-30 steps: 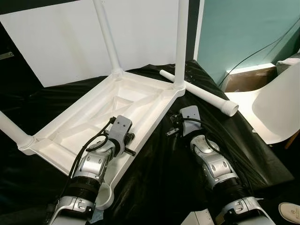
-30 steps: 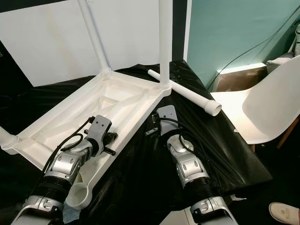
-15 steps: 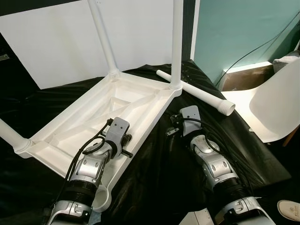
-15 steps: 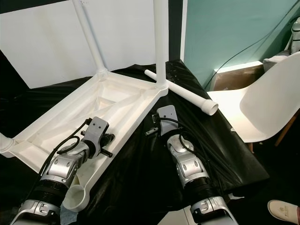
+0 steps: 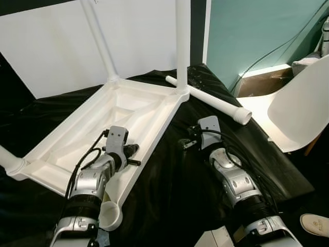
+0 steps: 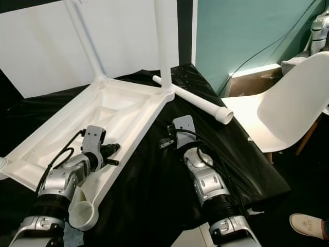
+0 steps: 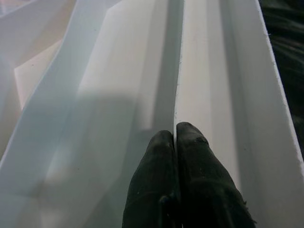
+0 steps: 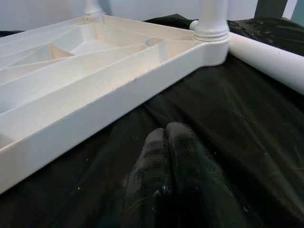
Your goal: Building children table
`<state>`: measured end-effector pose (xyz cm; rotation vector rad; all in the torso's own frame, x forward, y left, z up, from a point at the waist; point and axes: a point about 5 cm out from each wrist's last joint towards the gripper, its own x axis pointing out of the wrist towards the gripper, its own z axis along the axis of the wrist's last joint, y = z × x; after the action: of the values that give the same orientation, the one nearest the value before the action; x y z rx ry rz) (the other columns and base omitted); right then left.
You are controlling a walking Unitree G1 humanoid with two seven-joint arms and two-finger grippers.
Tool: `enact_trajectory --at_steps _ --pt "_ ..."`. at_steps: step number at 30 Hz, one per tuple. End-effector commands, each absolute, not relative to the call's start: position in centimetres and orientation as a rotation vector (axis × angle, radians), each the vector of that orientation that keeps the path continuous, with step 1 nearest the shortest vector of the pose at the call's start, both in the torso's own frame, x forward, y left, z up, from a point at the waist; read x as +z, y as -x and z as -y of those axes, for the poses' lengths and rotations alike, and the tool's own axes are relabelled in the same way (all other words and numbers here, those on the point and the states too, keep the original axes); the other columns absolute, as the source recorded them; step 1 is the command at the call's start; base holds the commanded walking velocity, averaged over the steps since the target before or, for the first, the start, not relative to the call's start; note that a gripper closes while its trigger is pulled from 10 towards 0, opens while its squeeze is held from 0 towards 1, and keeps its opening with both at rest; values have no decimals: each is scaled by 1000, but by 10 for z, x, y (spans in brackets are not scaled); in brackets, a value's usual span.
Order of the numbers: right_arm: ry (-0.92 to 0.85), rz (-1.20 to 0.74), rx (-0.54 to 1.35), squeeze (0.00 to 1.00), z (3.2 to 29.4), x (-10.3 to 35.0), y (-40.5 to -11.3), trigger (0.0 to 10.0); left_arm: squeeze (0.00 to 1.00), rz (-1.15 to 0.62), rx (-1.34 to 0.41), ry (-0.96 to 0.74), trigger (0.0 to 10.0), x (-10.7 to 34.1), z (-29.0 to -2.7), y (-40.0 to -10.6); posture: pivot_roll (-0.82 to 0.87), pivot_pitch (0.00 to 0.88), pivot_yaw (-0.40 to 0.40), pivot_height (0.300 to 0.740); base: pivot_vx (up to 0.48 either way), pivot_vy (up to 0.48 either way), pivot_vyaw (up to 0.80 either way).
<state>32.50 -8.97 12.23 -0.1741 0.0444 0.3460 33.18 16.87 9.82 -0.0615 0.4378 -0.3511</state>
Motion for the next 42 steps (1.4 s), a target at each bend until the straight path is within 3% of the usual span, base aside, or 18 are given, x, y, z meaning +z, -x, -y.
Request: enact_trajectory --at_steps 1,20,29,40,42 --pt "163 -50 345 0 88 121 -325 10000 0 -560 -38 94 0 67 -202 -322 -19 0 60 740 0 0 0" --pt "162 -52 350 0 87 120 -322 10000 0 -524 274 96 0 65 -237 -319 -9 0 54 740 0 0 0" --pt "162 -55 352 0 87 120 -321 10000 0 -439 550 161 0 65 -250 -309 -9 0 56 740 0 0 0" --pt "160 -54 350 0 86 121 -321 10000 0 -402 594 197 0 63 -240 -300 -8 0 56 740 0 0 0" --pt "160 -55 351 0 86 121 -321 10000 0 -415 464 237 0 62 -225 -307 -7 0 56 740 0 0 0"
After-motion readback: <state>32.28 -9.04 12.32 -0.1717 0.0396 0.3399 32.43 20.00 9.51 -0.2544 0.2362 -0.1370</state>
